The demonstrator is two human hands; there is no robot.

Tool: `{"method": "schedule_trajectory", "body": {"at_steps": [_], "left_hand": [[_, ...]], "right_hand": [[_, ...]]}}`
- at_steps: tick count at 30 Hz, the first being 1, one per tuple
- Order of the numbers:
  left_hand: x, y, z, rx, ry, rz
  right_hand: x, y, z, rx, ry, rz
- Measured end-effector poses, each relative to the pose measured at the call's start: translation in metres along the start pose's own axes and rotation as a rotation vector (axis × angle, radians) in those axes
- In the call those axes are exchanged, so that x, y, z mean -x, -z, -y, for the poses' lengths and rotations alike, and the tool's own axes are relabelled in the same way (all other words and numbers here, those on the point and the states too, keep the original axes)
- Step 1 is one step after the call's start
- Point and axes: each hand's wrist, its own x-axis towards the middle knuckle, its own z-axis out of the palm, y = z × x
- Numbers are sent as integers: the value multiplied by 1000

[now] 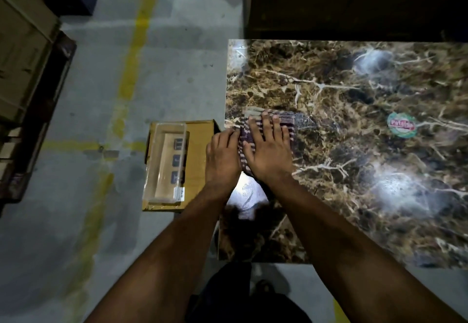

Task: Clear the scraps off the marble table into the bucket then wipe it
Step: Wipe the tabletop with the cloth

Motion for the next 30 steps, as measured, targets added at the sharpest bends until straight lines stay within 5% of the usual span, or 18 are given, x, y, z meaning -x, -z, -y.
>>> {"method": "schedule_trajectory", "body": {"at_steps": [4,9,14,18,23,30], "left_hand": [[-19,4,-4,-20,-35,23],[-33,5,-6,-19,-33,33],[-56,2,-9,-34,-46,69],[-70,1,-16,-17,-77,53],[-97,-3,-21,-34,-33,46],[-137,-11,-29,-33,-13,15]], "right_hand": [[16,2,-38,31,155,14],[-49,10,-23,-16,5,13],[-52,12,-45,6,150,47],[-107,23,-50,-24,-9,25],[-129,22,-50,5,154,55],[-206,32,-49,-23,90,28]]}}
